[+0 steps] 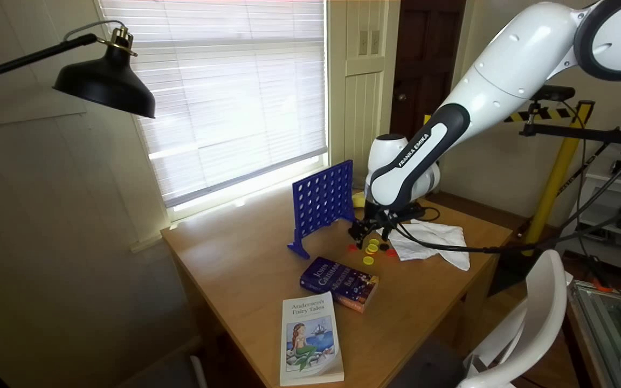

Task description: Put one yellow disc on the stacked discs

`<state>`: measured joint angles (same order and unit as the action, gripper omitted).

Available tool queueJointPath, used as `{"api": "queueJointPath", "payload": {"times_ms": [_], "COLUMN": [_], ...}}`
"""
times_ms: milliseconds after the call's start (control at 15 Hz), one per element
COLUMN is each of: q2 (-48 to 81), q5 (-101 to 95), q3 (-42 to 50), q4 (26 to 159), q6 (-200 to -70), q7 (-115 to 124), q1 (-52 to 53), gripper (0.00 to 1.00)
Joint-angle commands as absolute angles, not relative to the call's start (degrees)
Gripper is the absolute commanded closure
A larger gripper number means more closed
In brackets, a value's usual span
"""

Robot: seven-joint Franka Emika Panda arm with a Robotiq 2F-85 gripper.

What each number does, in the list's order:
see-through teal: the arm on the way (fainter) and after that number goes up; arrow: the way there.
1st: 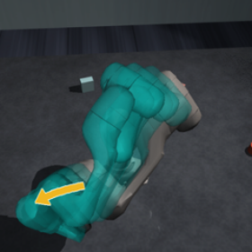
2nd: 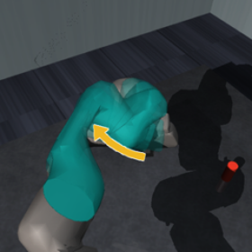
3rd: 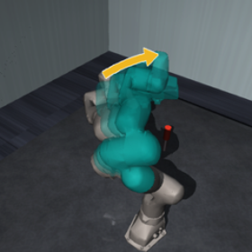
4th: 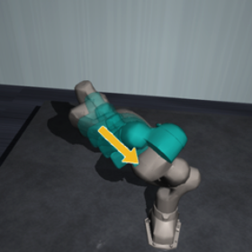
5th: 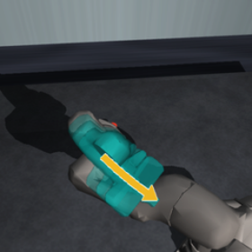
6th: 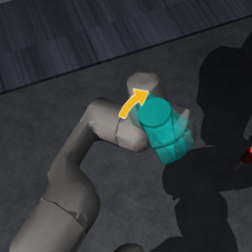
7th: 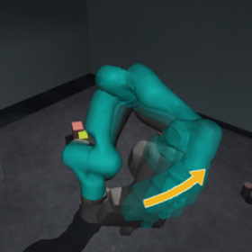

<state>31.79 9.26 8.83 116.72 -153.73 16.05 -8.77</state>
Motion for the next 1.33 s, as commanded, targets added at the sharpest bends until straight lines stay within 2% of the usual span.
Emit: {"api": "queueJointPath", "payload": {"times_ms": [0, 933, 1267], "q2": [35.14, 39.71, 39.79], "q5": [11.22, 11.98, 11.90], "q3": [7.65, 6.04, 6.00], "q4": [113.50, 109.90, 109.96], "q6": [-154.58, -155.55, -155.53], "q7": [14.51, 13.15, 12.82], "q1": [-10.27, -11.71, -11.69], "gripper": [0.00, 0.00, 0.10]}}
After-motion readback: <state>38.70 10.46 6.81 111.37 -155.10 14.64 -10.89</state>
